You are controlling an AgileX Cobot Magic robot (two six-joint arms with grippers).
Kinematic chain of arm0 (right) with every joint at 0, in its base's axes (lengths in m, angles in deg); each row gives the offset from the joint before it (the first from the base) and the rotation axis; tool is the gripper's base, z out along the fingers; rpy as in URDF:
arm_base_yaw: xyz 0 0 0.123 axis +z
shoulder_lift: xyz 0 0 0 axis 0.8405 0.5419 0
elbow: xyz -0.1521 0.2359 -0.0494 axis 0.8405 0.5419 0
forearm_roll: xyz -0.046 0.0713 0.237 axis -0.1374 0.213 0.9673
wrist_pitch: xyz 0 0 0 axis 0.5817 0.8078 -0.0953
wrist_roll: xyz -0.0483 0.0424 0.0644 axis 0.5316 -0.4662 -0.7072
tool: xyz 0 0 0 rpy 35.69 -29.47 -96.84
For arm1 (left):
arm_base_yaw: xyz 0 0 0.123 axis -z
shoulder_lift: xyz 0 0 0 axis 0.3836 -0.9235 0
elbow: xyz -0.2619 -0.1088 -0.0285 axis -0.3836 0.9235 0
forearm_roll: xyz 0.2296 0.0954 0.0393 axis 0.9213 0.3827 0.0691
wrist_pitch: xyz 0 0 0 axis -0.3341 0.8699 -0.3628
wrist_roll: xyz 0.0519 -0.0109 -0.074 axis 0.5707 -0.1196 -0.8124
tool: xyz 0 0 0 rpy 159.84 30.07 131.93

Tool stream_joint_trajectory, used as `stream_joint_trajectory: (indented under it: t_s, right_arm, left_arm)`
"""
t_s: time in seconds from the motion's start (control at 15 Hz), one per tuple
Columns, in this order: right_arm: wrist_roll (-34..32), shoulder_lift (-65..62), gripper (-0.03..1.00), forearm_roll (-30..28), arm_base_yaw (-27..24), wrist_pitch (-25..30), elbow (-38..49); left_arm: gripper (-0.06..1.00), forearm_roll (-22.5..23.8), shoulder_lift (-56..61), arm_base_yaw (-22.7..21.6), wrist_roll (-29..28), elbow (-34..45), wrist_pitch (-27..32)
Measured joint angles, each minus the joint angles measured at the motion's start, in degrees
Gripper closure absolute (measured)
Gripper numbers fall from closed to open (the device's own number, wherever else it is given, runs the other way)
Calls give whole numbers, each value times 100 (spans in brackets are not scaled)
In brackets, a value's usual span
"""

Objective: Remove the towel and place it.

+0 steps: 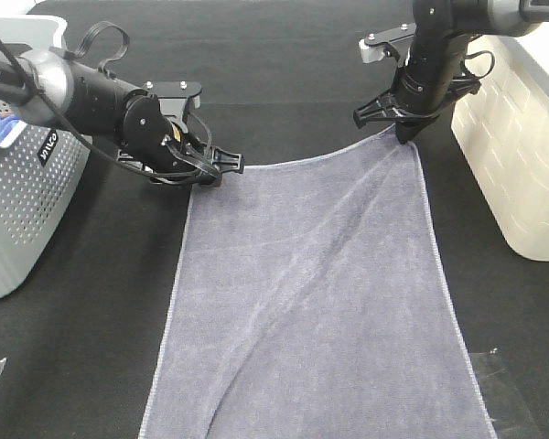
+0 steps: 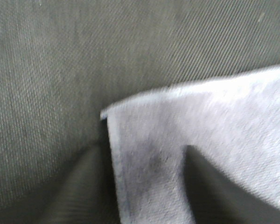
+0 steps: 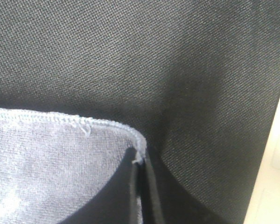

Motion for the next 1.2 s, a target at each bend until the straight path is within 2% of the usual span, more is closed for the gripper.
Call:
stream_joint_trajectory:
  t_s: [0.13, 0.2, 0.33, 0.4, 0.6, 0.8, 1.0, 1.2]
  right_arm:
    - [0, 0, 97, 6, 0, 0, 0]
    - [0, 0, 97, 6, 0, 0, 0]
    - [0, 0, 97, 6, 0, 0, 0]
    - [0, 0, 97, 6, 0, 0, 0]
    - [0, 0, 97, 6, 0, 0, 0]
    - [0, 0, 97, 6, 0, -52, -17]
    - [0, 0, 97, -23, 0, -596, -246]
    - [-6, 0, 97, -246, 0, -1335, -264]
  left_arm:
    - [57, 0, -57, 0, 0, 0, 23]
    - [66, 0, -80, 0, 0, -23, 34]
    - [90, 11, -86, 0, 17, -23, 40]
    - [94, 29, -86, 0, 63, -23, 40]
    - [94, 275, 0, 0, 103, -80, 109]
    - [94, 922, 258, -80, 103, -441, 372]
    - [94, 1404, 269, -355, 103, -940, 619]
    - [94, 1673, 281, -481, 103, -1054, -17]
